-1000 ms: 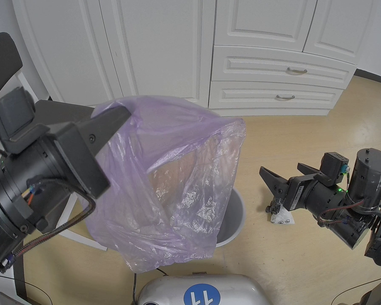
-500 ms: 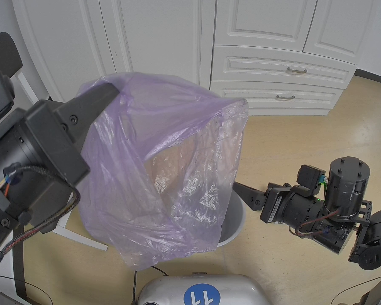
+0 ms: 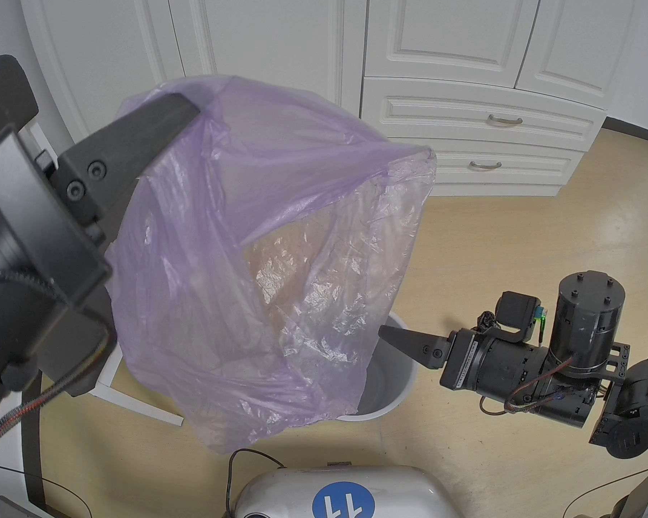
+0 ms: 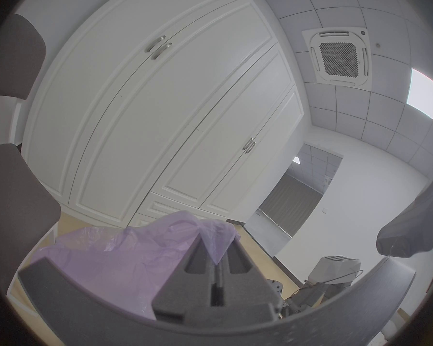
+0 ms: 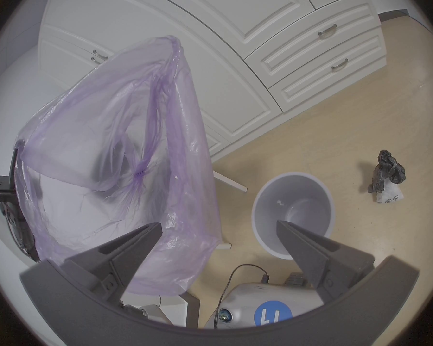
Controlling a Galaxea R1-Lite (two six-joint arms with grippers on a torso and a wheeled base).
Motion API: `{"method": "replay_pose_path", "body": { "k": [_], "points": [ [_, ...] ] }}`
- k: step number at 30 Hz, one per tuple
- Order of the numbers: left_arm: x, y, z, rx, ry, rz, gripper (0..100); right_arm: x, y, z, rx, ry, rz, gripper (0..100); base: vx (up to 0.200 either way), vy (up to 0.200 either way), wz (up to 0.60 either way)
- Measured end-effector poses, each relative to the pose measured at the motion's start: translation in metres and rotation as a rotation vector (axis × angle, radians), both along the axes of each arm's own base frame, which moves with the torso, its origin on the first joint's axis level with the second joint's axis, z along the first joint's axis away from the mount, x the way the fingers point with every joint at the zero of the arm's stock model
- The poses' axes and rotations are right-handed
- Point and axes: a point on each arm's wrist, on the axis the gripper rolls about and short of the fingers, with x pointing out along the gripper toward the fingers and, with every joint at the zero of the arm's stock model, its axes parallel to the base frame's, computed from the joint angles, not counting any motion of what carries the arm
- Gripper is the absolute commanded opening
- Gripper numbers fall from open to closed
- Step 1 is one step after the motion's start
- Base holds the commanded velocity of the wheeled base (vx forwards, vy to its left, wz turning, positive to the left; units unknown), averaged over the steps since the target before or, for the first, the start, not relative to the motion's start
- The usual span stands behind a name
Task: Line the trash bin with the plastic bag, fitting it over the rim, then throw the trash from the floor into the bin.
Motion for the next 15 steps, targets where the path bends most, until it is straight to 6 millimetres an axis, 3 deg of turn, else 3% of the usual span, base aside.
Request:
{"method": "replay_pose_path", "body": {
  "k": [15],
  "points": [
    [-0.0051, -0.0029, -0.0031, 0.005, 0.006, -0.034, 0, -0.0032, 0.0023, -0.0053, 0.088, -0.096, 0.031, 100, 0.0, 0.0, 0.0]
  ]
}}
